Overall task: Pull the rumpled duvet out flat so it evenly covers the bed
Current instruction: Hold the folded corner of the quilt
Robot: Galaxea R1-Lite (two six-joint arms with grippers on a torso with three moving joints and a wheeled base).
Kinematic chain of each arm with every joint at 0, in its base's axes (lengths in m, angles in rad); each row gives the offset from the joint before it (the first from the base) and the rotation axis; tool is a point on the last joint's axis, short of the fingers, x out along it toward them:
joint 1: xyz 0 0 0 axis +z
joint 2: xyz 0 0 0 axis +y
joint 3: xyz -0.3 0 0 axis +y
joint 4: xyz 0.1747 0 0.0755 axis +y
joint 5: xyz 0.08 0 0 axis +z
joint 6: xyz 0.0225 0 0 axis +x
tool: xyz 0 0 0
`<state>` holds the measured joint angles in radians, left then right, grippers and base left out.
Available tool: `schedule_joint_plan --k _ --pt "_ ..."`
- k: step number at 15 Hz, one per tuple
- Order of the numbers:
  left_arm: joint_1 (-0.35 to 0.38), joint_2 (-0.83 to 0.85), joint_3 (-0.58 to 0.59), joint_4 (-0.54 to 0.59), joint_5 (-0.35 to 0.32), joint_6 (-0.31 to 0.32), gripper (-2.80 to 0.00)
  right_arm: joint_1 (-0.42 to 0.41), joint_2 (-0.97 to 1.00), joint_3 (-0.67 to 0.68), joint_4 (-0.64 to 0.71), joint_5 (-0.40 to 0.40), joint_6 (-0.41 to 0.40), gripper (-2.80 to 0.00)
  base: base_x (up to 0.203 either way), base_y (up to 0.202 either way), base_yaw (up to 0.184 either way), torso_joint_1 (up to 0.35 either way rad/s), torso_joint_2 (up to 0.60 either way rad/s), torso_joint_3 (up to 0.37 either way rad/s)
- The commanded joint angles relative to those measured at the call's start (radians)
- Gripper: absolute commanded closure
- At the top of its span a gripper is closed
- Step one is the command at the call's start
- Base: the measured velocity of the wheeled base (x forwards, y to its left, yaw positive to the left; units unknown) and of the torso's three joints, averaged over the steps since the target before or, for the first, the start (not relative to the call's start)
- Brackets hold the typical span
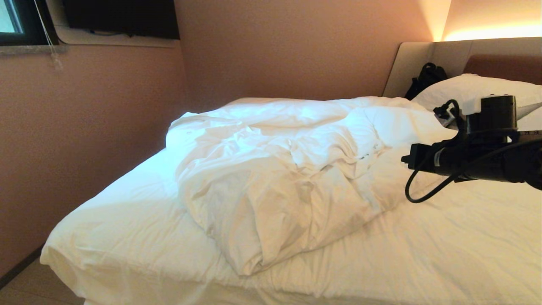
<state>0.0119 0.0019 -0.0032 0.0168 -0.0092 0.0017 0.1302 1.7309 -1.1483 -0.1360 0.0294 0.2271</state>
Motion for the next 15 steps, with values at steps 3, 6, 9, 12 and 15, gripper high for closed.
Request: schedule_joint_plan --k 3,6,9,12,15 --pt "0.000 0.000 0.000 0.000 0.000 0.000 0.00 0.029 0.028 -0.015 -0.001 0.003 0.025 0.00 -0.024 0.000 0.000 0.001 0.00 -0.002" --pt "0.000 0.000 0.000 0.000 0.000 0.000 0.00 0.047 0.049 -0.047 -0.001 0.000 0.031 0.00 -0.066 0.000 0.001 0.001 0.00 0.000" --pt "0.000 0.000 0.000 0.000 0.000 0.000 0.00 0.048 0.103 -0.104 0.002 -0.005 0.032 0.00 0.000 0.000 0.000 0.000 0.00 0.000" --pt "0.000 0.000 0.000 0.000 0.000 0.000 0.00 0.048 0.193 -0.217 0.013 -0.016 0.032 0.00 0.000 0.000 0.000 0.000 0.00 0.000" --pt "0.000 0.000 0.000 0.001 0.000 0.000 0.00 0.050 0.301 -0.355 0.063 -0.027 0.031 0.00 0.000 0.000 0.000 0.000 0.00 0.000"
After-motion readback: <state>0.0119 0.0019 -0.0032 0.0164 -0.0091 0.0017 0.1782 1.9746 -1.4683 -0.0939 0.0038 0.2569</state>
